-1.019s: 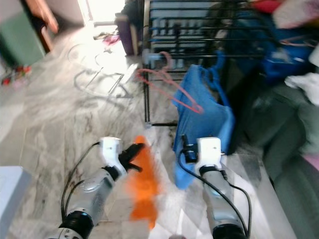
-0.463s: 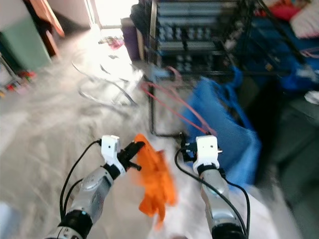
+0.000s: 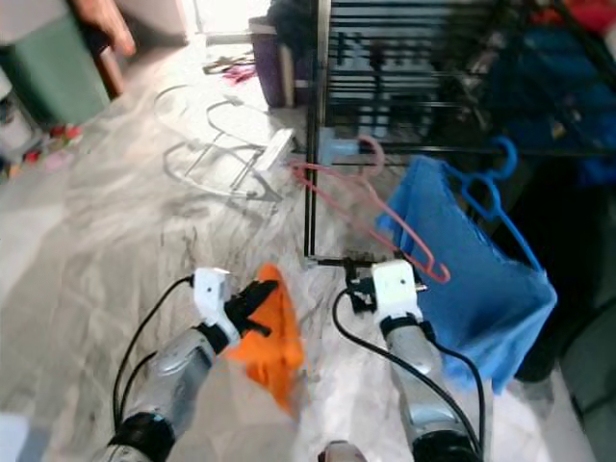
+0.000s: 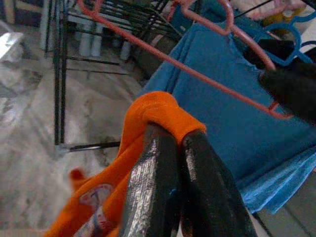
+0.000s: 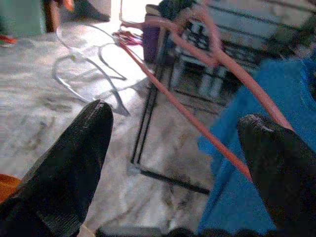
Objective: Hang hanger
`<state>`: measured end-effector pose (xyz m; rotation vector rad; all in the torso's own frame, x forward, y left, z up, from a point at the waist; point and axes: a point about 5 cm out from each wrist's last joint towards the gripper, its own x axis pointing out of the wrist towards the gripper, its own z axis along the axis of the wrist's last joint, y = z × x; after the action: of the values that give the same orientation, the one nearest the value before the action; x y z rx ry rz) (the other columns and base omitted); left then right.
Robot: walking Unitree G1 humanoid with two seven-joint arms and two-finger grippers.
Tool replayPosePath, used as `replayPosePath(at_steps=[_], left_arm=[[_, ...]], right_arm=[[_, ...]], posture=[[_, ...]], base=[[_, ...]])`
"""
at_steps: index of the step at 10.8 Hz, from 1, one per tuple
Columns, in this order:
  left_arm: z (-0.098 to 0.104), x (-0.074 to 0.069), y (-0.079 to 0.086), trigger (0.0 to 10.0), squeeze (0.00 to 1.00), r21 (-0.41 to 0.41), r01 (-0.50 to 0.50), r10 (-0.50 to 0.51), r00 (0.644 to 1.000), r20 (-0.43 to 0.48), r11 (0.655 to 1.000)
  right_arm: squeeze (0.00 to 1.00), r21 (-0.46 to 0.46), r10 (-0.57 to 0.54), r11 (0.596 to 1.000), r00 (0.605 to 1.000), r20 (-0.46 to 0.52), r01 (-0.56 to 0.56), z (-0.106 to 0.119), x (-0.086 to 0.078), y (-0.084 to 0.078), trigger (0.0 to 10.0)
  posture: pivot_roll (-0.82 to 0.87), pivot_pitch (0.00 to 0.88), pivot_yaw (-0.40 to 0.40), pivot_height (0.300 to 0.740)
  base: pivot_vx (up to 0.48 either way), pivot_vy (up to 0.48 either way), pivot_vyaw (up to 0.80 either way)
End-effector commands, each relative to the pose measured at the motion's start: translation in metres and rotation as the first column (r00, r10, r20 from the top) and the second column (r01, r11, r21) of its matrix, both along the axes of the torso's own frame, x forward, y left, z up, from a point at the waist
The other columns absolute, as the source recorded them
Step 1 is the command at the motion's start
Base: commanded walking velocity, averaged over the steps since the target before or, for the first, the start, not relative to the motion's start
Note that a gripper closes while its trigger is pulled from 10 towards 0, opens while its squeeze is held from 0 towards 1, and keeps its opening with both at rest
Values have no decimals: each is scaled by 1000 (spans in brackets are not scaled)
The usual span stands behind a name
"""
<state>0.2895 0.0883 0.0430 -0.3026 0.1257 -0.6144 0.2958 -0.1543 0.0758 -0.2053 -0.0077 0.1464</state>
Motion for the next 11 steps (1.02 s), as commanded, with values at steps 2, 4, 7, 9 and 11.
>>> replayPosePath(at_steps=[2,4,7,9,11], left_arm=[[2,-4,2,10000,0,7,19,-20,1000,16,1000],[1,-7,5,10000,0,14,20,-20,1000,14,1000],[-1,-15,14,10000,0,35,21,-21,1000,3,999],[-2,-22,22,10000,0,63,36,-35,999,-13,997],[-1,-28,27,10000,0,82,54,-52,998,-26,995]], right_arm=[[0,-76,-21,997,999,43,25,16,11,-14,10000],[0,-120,-66,990,995,69,74,27,20,-28,10000],[0,-173,-101,979,994,52,109,52,44,-63,10000],[0,-225,-37,974,999,6,37,67,63,-68,10000],[0,-199,15,979,996,-92,-34,68,74,-69,10000]], posture=[[-275,151,26,740],[-260,172,28,740],[-222,218,46,740],[-203,250,71,740],[-187,282,90,740]], base=[[0,0,0],[0,0,0],[0,0,0],[0,0,0],[0,0,0]])
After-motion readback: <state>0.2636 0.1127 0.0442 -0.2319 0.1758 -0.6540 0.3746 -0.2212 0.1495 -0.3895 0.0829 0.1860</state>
